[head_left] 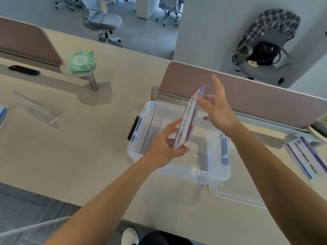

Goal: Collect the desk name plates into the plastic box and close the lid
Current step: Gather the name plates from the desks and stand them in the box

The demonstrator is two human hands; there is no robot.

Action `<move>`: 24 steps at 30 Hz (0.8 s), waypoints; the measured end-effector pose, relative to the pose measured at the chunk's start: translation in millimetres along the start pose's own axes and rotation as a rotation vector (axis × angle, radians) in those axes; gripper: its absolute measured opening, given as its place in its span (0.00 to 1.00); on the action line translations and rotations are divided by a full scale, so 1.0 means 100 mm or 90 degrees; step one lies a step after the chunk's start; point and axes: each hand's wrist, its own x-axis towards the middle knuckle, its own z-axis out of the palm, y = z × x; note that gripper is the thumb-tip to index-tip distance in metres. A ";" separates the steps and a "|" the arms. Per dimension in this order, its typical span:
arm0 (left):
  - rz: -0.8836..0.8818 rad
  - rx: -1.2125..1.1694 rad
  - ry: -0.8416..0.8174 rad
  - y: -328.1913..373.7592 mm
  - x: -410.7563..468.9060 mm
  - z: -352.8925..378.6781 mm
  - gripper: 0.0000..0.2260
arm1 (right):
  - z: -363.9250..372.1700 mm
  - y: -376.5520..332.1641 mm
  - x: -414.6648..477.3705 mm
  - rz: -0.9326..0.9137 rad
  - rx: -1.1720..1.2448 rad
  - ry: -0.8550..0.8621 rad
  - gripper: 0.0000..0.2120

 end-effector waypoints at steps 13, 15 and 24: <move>-0.037 0.307 0.010 -0.34 0.58 0.20 0.35 | -0.03 0.41 0.19 0.074 -0.196 -0.036 0.10; -0.057 0.359 -0.044 -0.35 0.60 0.15 0.39 | -0.02 0.51 0.23 0.079 -0.158 -0.014 0.11; -0.037 0.536 -0.059 -0.55 0.71 -0.87 0.39 | 0.23 0.98 0.30 0.140 -0.164 -0.021 0.15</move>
